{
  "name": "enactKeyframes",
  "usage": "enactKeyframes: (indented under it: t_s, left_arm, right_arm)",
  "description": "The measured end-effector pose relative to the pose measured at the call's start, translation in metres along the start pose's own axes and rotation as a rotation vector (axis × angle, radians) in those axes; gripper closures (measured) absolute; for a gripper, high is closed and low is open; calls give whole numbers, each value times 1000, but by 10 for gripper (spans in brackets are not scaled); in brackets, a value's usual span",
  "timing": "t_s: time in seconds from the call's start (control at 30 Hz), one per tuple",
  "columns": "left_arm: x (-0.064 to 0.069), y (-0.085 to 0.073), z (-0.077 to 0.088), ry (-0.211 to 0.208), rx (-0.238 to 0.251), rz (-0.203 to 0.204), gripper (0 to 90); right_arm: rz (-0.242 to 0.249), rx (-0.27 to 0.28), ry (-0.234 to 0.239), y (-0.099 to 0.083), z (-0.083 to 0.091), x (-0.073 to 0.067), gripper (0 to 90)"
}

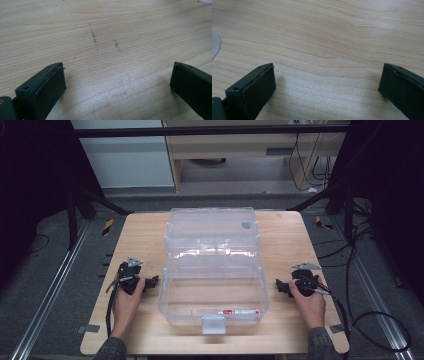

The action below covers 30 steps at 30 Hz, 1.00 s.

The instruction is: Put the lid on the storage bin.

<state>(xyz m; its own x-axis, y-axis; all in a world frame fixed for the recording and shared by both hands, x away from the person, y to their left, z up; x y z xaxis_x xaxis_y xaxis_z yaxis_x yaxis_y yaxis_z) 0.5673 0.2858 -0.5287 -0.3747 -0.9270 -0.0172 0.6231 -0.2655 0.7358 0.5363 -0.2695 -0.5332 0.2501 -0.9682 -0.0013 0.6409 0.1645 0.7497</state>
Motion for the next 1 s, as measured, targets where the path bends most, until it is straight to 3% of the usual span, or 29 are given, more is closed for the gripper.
enactKeyframes:
  t_s: [0.3, 0.47, 0.63, 0.7, 0.73, 0.8, 0.83, 0.87, 0.9, 0.93, 1.0]
  left_arm:
    - [4, -3, 3, 4, -1, 3, 0]
    - [4, -4, 5, -19, -2, -17, 0]
    - [5, -7, 8, -44, -2, -43, 0]
    - [8, -10, 18, -58, -23, -98, 36]
    - [8, -10, 23, -56, -23, -119, 34]
    - [10, -9, 33, -73, -4, -153, 32]
    - [10, -9, 33, -73, -4, -153, 35]
    - [13, -7, 43, -73, 11, -180, 38]
    - [13, -7, 43, -73, 11, -180, 38]
    - [16, -4, 54, -77, 21, -221, 37]
    - [18, -2, 66, -80, 30, -253, 34]
  right_arm:
    - [14, 0, 10, -4, 4, -4, 3]
    - [17, -3, 22, -6, 7, -6, 5]
    - [33, 14, 42, -7, 10, -8, 84]
    - [50, 29, 64, -3, 23, -14, 79]
    - [63, 34, 53, -1, 31, -16, 81]
    - [147, 31, 4, 3, 48, -21, 82]
    - [147, 31, 4, 3, 48, -21, 82]
    - [194, 32, -25, 5, 66, -26, 86]
    - [217, 31, -37, 6, 73, -28, 83]
    - [238, 32, -50, 8, 81, -30, 82]
    - [266, 18, -57, 12, 95, -33, 76]
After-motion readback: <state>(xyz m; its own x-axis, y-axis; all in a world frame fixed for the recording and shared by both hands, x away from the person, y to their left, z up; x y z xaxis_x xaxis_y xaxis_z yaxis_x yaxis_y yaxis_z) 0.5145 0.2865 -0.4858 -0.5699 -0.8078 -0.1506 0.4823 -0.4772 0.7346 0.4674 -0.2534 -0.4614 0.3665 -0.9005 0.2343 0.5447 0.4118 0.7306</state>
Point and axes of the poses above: each handheld gripper's, and its own axes: z roughly backward along the jaws, y roughly out of its top, x roughly to its right, the point moved 3 cm from there along -z, roughly forward along the jaws, and after that the axes turned 2 degrees about x, right-handed, at the moved point
